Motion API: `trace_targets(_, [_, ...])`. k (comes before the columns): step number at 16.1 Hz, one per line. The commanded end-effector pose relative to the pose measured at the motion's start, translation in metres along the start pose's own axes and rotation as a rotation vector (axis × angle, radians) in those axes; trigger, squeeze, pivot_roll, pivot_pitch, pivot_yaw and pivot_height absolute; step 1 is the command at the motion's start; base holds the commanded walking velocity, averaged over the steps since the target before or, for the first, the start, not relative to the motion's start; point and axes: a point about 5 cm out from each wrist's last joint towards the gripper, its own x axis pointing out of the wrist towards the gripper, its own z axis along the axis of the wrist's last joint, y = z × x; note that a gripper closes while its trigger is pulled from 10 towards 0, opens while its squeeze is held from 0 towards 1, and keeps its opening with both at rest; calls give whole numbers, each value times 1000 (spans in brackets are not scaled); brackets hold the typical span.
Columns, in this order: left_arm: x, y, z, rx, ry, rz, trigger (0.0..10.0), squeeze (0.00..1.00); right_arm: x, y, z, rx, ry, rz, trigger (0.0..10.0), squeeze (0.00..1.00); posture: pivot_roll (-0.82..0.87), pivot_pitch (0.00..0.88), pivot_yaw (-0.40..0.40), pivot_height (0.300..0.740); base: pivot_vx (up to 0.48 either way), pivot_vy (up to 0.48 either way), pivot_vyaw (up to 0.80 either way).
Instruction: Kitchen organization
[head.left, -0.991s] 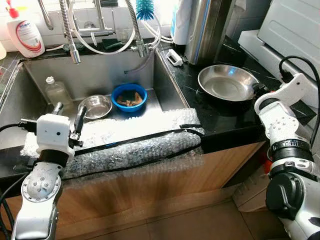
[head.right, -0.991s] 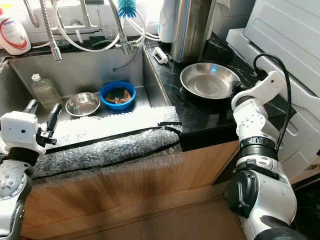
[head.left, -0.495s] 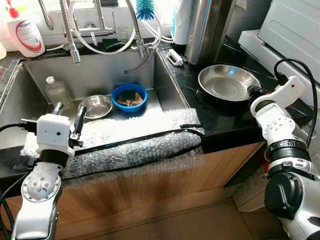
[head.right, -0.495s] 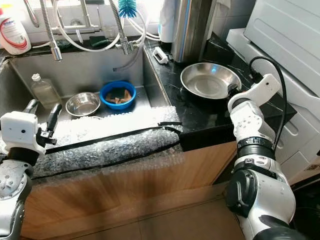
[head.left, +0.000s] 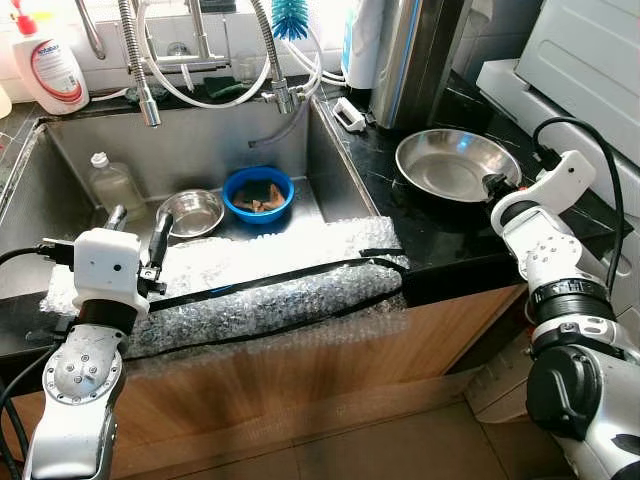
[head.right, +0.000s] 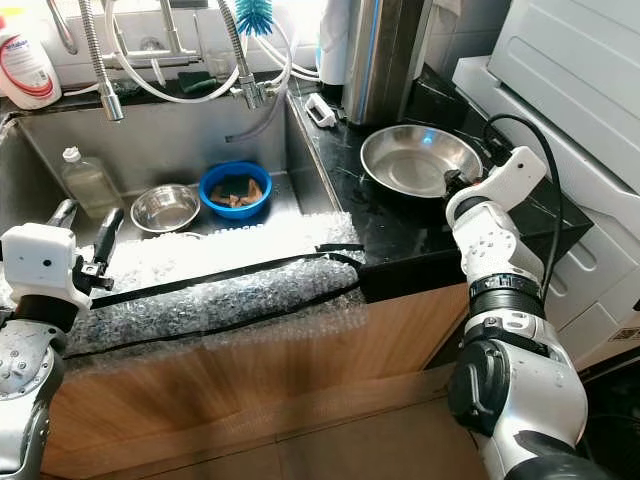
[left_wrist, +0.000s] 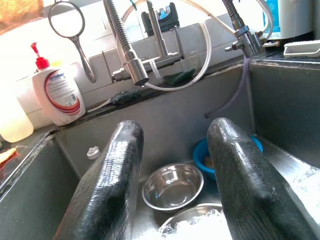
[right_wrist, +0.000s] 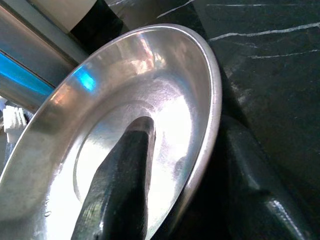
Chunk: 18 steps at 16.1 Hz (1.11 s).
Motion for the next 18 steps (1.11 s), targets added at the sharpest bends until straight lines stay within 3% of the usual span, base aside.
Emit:
trace_targets(1, [1, 0, -3, 16, 15, -11, 10000, 0, 1, 6, 0, -15, 10, 12, 0, 0, 50, 106, -34, 740, 0, 0, 0])
trace_targets(9, [2, -3, -1, 23, 6, -22, 10000, 0, 1, 5, 0, -18, -5, 11, 0, 0, 52, 105, -34, 740, 0, 0, 0])
trace_targets(12, [3, -2, 1, 26, -6, -17, 10000, 0, -1, 11, 8, 2, -96, 51, 0, 0, 54, 104, -33, 740, 0, 0, 0])
trace_targets(16, [6, -1, 6, 48, -32, -14, 10000, 0, -12, 28, 28, 37, -310, 187, 0, 0, 54, 101, -33, 740, 0, 0, 0])
trace_targets(17, [6, -2, 8, 50, -37, -15, 10000, 0, -15, 33, 28, 52, -334, 221, 8078, 0, 52, 101, -32, 740, 0, 0, 0])
trace_targets(18, [7, -3, 9, 52, -46, -14, 10000, 0, -19, 37, 31, 72, -376, 256, 10000, 0, 53, 97, -33, 740, 0, 0, 0])
